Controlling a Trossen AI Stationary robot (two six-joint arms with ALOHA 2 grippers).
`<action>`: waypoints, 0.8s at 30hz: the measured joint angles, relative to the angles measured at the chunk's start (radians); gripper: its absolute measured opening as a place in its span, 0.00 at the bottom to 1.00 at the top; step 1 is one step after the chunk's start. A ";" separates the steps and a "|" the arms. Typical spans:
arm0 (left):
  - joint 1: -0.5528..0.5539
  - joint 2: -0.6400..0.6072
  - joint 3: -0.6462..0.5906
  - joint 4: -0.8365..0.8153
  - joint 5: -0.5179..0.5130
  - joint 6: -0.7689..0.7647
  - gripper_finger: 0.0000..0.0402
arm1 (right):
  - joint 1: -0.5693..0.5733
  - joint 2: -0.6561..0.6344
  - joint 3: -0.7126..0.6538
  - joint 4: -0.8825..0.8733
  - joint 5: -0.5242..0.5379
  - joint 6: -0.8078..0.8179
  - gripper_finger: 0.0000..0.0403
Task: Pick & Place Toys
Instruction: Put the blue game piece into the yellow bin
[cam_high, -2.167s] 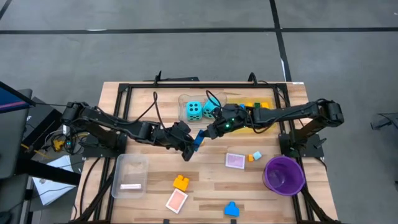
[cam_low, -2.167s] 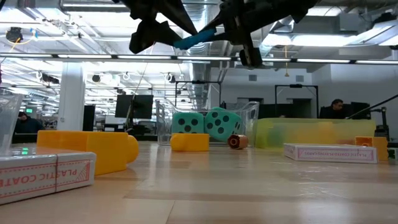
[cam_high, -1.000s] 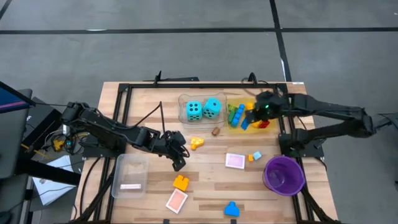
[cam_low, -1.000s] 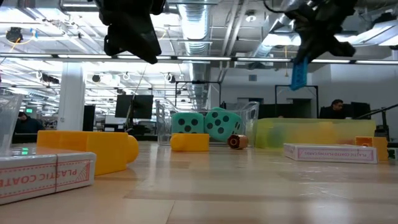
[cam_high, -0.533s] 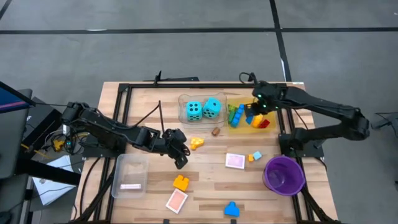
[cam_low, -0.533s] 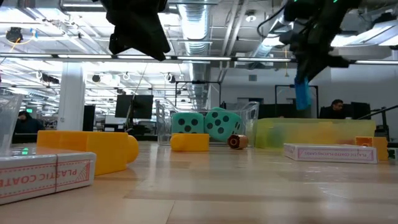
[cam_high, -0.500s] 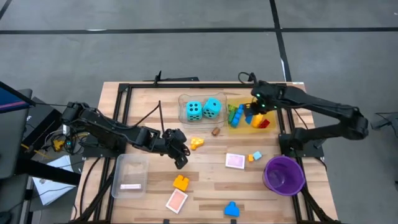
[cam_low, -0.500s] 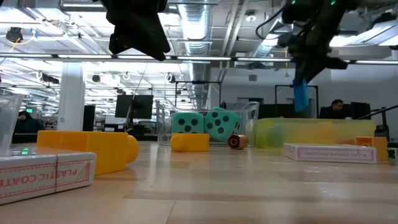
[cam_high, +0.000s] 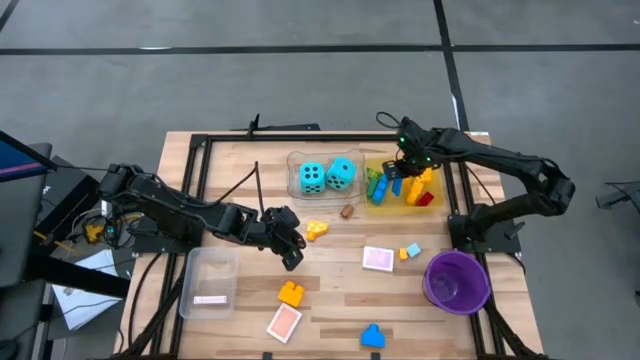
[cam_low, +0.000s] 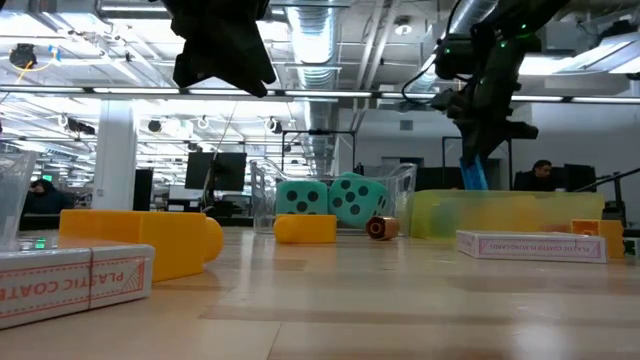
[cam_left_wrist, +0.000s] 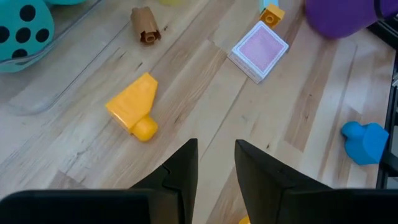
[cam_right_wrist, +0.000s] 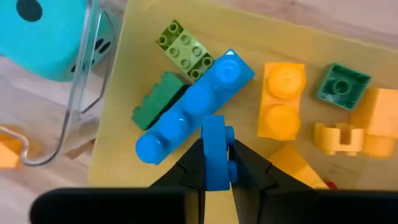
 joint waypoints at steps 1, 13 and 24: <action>0.000 0.000 0.000 0.000 0.000 0.000 0.25 | -0.010 0.005 0.000 0.003 -0.021 -0.009 0.10; 0.000 0.000 0.000 0.007 0.000 -0.001 0.25 | -0.029 0.053 0.000 0.013 -0.052 -0.040 0.10; 0.000 0.000 0.000 0.008 0.000 -0.001 0.25 | -0.021 0.053 0.000 0.007 -0.049 -0.053 0.12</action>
